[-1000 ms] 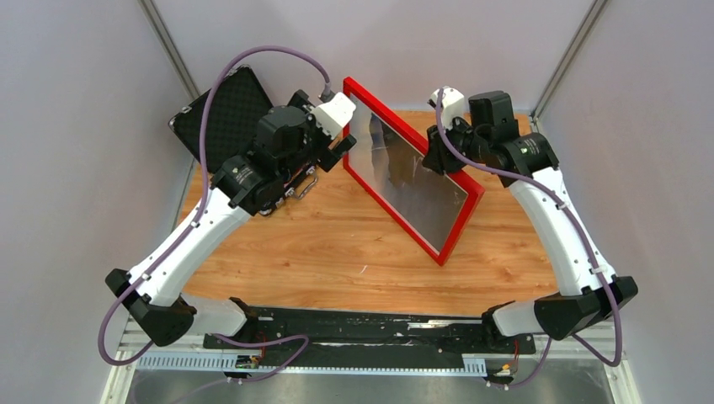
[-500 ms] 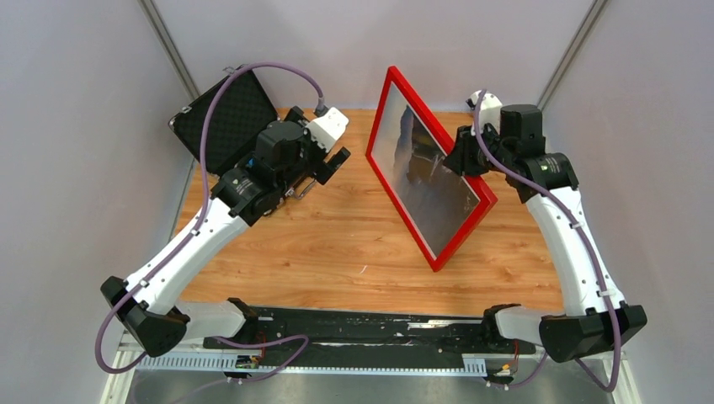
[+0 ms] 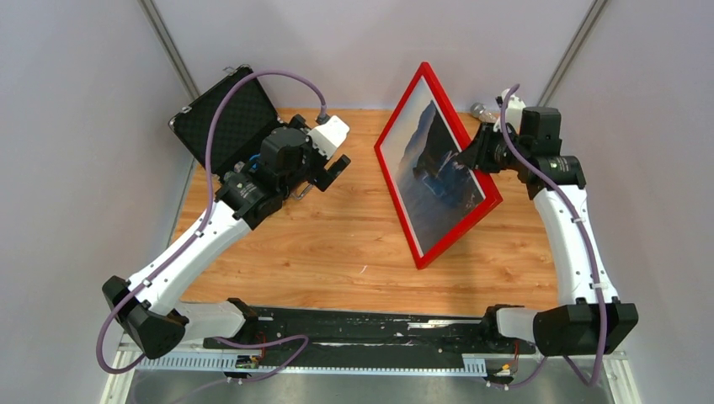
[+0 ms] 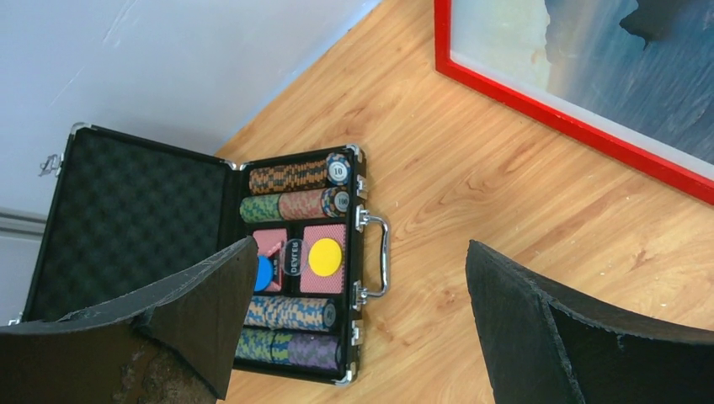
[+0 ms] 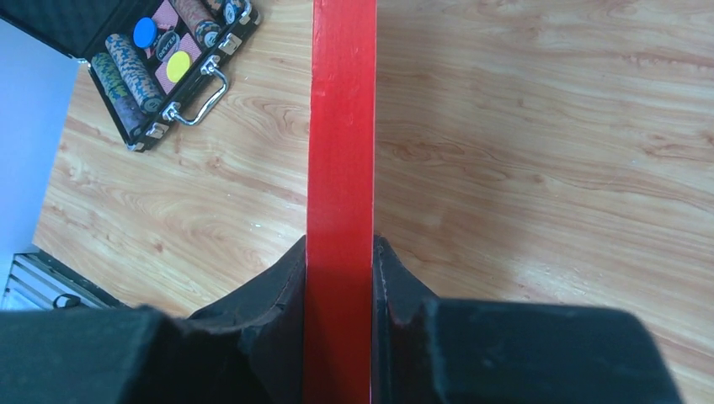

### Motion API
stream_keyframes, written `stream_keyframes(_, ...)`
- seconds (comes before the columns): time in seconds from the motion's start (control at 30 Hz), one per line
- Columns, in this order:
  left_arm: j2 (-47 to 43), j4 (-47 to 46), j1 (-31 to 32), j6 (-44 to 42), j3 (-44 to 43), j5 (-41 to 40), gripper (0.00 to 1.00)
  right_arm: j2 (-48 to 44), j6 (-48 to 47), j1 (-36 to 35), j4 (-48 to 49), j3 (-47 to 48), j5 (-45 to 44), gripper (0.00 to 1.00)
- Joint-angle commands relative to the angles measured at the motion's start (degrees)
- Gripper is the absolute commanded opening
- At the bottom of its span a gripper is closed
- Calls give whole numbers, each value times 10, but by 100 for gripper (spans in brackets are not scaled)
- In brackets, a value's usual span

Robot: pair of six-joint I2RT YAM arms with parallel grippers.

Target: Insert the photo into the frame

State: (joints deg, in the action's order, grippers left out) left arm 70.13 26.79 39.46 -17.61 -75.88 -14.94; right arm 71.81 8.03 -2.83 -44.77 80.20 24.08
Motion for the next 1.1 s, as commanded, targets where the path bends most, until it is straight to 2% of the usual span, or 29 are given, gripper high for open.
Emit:
stream_keyframes(0.0,-12,-26,-4,20,1,9,100,6,42,22,49,1,52,0)
stream_keyframes(0.27,-7,-27,-4,25,13,20,100,26,99,95,59,-24,136,0)
stream_keyframes(1.07,-8,-57,-18,58,59,73,100,-71,177,112,245,-280,175,0)
